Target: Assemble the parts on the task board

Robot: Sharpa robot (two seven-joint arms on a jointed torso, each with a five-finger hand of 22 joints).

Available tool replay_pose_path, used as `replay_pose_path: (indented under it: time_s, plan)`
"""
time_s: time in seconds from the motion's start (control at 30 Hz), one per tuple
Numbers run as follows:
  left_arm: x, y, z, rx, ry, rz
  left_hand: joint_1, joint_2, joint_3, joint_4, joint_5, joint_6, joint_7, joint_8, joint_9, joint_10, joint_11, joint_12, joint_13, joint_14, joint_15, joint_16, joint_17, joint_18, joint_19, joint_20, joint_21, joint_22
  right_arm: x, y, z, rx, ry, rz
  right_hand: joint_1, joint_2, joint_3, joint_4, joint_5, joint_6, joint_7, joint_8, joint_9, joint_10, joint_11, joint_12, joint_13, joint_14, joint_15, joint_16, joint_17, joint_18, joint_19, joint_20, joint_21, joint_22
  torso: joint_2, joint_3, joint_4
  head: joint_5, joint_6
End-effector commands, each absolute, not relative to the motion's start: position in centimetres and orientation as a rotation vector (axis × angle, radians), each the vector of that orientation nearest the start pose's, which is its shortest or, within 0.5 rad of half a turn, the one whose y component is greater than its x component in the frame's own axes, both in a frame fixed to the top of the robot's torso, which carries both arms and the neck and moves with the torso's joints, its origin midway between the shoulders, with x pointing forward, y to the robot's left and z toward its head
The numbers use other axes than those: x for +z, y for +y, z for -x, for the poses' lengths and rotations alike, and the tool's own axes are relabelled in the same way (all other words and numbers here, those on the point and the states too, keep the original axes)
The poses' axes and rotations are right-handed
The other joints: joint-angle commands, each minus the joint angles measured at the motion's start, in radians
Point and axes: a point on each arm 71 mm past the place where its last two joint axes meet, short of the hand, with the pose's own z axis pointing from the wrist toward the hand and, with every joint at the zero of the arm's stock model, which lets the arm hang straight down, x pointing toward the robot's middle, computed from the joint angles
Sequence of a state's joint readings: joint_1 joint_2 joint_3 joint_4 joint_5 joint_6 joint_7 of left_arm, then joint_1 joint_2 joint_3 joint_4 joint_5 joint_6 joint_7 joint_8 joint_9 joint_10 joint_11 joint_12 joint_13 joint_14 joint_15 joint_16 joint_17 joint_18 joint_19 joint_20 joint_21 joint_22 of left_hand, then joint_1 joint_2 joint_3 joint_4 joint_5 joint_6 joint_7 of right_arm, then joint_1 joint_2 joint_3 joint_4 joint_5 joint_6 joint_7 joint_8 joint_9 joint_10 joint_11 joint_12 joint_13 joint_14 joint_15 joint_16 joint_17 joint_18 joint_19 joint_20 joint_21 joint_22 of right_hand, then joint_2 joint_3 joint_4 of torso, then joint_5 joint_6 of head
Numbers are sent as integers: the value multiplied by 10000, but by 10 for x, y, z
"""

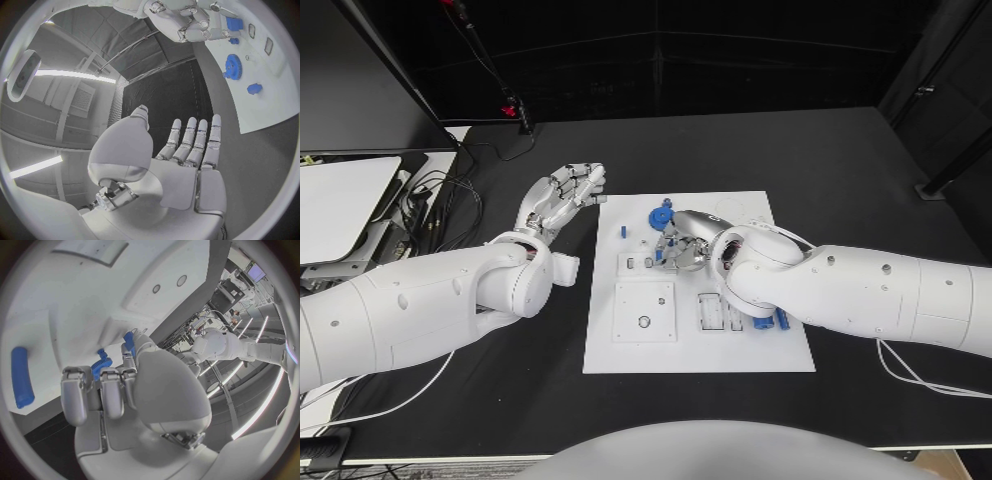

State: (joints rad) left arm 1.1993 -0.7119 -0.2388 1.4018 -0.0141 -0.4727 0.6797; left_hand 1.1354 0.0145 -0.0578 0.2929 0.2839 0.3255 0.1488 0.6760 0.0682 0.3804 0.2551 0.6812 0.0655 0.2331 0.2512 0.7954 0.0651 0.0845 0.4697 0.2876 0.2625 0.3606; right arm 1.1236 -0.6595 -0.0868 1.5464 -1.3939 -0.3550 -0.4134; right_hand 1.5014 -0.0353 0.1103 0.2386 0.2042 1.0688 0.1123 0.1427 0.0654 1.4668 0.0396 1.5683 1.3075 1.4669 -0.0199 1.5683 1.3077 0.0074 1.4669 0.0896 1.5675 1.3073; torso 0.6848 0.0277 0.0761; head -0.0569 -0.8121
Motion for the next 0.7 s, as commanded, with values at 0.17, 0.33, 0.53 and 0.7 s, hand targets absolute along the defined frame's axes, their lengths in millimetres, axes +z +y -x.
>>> replay_pose_path:
  time_s: [0.17,0.33,0.53,0.7]
  plan:
    - [-218,191,-479,-15634,11168,7654,22,99,-44,-15,32,-60,1451,24,-15,20,1,28,-5,41,8,35,-2,156,-62,19,62,-14,-238,-114,-456,5942,18708,-20,11,-6,9,-77,7,-107,-26,-95,-3,1040,47,25,2632,1039,49,25,2631,-74,1039,63,33,2635,-1,-2,23,-53,30]
    - [-218,191,-479,-15631,11174,7661,22,99,-44,-15,32,-60,1451,24,-15,20,1,28,-5,41,8,35,-2,156,-62,19,62,-14,-239,-114,-455,5894,18791,22,-20,-21,-5,-84,-22,-142,-16,-142,-3,1040,54,25,2632,1039,56,25,2631,-74,1039,67,33,2635,5,-6,8,-67,48]
    - [-218,191,-480,-15628,11180,7664,22,99,-44,-15,32,-60,1451,24,-15,20,1,28,-5,41,8,35,-2,156,-62,19,62,-14,-239,-114,-455,5856,18870,70,-38,-26,-13,-84,-37,-153,-11,-161,-2,1040,58,25,2632,1039,59,25,2631,-74,1039,69,33,2635,4,-8,7,-74,37]
    - [-218,191,-480,-15634,11184,7665,41,110,-50,-15,42,-67,1451,25,-15,14,2,29,-5,39,9,36,-2,155,-66,20,66,-15,-239,-114,-455,5840,18894,76,-64,-31,-23,-85,-61,-174,-3,-191,-2,1040,64,25,2632,1039,64,25,2631,-74,1039,73,33,2635,9,2,18,-83,20]
